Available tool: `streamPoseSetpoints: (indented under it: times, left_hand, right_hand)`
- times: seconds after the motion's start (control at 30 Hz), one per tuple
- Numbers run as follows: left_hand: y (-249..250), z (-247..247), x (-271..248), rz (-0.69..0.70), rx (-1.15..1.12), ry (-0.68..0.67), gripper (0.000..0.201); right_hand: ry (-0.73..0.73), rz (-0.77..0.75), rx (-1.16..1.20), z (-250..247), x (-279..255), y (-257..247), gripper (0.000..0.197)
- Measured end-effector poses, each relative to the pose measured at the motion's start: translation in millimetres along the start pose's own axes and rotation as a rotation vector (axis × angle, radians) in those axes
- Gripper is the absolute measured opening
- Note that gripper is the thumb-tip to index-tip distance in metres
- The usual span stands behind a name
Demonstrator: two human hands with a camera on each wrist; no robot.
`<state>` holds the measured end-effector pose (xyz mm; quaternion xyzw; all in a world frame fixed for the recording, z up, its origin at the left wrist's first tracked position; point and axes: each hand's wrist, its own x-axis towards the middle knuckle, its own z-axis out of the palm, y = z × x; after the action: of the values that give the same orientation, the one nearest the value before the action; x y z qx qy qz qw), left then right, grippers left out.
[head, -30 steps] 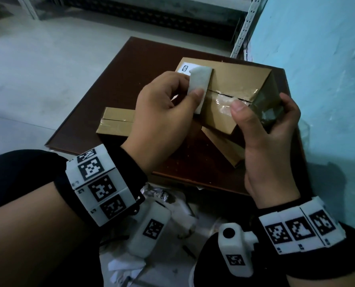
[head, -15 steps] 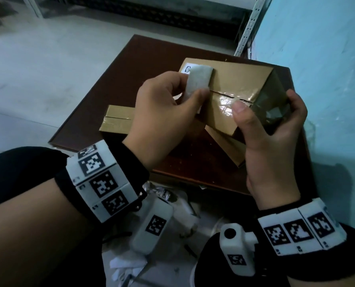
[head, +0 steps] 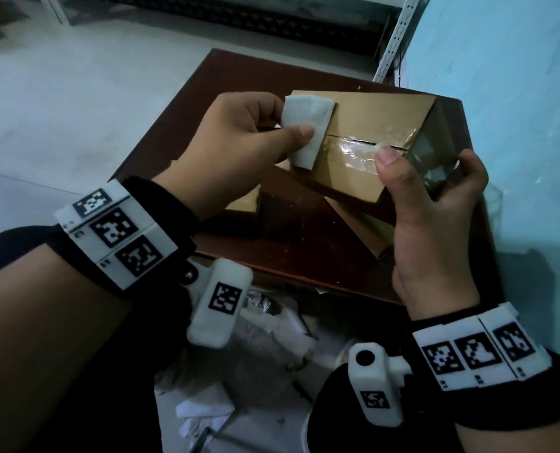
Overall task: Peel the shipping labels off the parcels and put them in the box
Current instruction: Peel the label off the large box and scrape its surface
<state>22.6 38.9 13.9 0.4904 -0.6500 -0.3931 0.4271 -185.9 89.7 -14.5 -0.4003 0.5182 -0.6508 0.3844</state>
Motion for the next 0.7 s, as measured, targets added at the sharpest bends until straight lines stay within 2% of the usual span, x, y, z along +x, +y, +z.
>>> streamPoseSetpoints:
  times: [0.1,0.2,0.3,0.4,0.5,0.7]
  left_hand:
    - [-0.2,-4.1,1.1,-0.055,-0.131,-0.018,0.010]
    - [-1.5,-4.1,0.9,-0.056,-0.237,0.012,0.013]
    - [-1.6,4.5,-5.1,-0.020,-0.277,0.067,0.042]
    - [-6.4,15.8,-12.1,0.074,-0.069,0.079,0.044]
    - [-13.9,20.2,-12.9,0.107,0.068,0.130,0.057]
    - [-18.8,20.5,-8.6,0.156,0.096,0.195,0.030]
  right_hand:
    - [-0.001,0.024,-0.024,-1.6,0.3,-2.1,0.124]
    - [-0.001,0.029,-0.025,-2.5,-1.9,-4.2,0.121]
    - [0.016,0.033,-0.024,-1.3,-3.5,-2.8,0.108]
    - [0.028,0.051,-0.018,1.9,-3.9,0.9,0.116]
    - [0.030,0.047,-0.056,3.8,-4.0,3.8,0.127]
    - [0.029,0.063,-0.060,1.4,-2.4,5.0,0.124]
